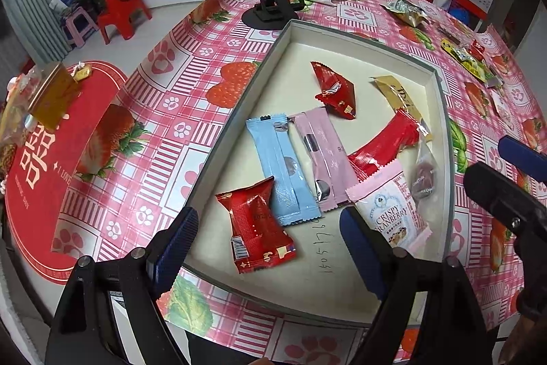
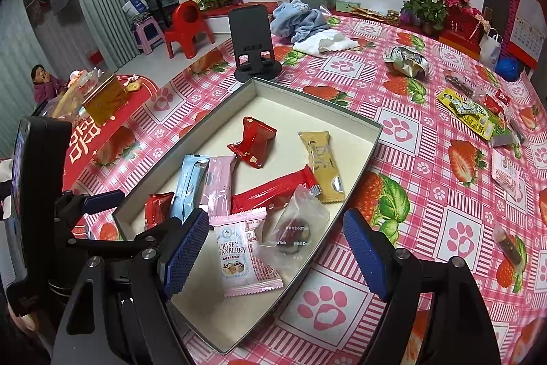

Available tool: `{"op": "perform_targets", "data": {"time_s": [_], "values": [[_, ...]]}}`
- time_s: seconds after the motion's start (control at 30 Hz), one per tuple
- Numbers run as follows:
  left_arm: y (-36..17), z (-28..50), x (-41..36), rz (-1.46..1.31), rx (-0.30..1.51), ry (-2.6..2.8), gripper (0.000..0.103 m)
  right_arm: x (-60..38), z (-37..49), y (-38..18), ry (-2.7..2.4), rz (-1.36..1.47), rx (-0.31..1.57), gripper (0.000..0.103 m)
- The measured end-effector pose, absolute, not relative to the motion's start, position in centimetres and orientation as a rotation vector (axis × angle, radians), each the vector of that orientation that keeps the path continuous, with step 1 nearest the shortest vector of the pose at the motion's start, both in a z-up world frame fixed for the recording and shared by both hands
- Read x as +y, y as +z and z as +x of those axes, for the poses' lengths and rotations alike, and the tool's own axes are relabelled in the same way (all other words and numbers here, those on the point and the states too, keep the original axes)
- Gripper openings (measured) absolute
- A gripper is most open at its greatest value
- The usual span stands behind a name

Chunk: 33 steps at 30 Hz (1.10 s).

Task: Organize snacks
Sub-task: 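Open the right tool to release the clear bag and hold both tools above the tray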

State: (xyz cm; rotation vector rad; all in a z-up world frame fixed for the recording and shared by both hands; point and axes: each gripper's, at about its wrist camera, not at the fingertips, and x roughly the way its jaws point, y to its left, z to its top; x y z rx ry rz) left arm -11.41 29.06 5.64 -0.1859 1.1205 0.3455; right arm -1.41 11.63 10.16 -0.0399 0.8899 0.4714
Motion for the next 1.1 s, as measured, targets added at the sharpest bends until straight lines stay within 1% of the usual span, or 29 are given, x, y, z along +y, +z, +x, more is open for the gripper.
{"op": "perform_targets", "data": {"time_s": [1.1], "values": [[6.2,-11.0,27.2,-0.162,1.126,0.336,0.087,8.5,-2.2,9.7,0.458,0.020,0.893,0.082]]}}
